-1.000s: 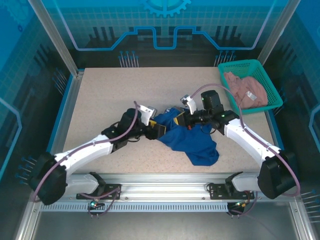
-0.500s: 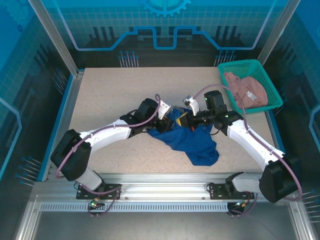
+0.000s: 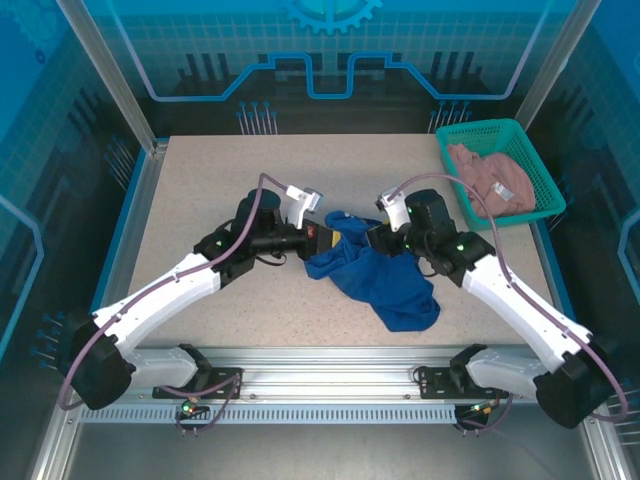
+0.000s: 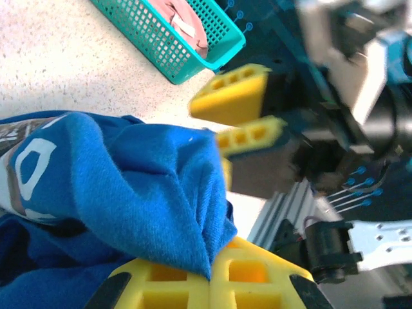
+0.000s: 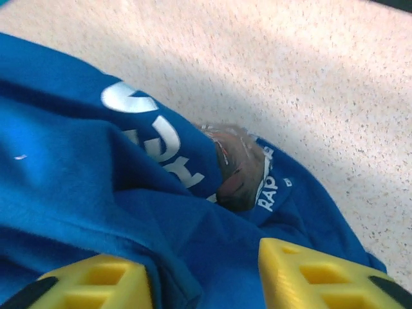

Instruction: Fold the inside-out t-shirt

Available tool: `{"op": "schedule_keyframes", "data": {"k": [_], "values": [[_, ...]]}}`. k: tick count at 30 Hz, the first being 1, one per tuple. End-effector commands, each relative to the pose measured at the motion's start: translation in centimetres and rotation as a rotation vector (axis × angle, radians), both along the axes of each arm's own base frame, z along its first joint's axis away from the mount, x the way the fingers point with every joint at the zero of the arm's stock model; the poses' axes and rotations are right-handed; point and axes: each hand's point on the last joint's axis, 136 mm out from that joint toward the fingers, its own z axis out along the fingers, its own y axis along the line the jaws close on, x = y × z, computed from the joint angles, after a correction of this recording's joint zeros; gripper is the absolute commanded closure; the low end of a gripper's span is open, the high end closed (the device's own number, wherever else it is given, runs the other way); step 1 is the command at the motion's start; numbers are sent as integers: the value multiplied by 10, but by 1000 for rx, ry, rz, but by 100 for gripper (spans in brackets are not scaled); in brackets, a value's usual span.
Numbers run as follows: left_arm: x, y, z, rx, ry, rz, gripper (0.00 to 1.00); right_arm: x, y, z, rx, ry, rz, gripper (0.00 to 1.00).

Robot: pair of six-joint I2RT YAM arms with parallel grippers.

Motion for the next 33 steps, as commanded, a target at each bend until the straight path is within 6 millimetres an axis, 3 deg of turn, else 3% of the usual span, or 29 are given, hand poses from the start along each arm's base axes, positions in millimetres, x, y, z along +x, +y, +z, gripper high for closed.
{"op": "schedule_keyframes", "data": {"k": [1,5,10,18,24,27,33], "values": [[-5,6,-4,-63,138,20,100,-22,13,24,39,-168,87,43],[-3,6,2,-96,144,19,100,-50,35,29,90,-241,246,40],[-2,8,4,-97,133,21,100,-67,57,28,148,-241,375,54],[-3,9,2,-93,127,21,100,-52,82,12,156,-186,403,73],[-3,12,2,-96,126,27,100,-47,86,6,150,-167,403,83],[-2,13,0,-95,125,33,100,-48,85,7,159,-158,396,99],[5,19,-8,-80,127,63,100,-56,77,27,239,-135,411,100]]}}
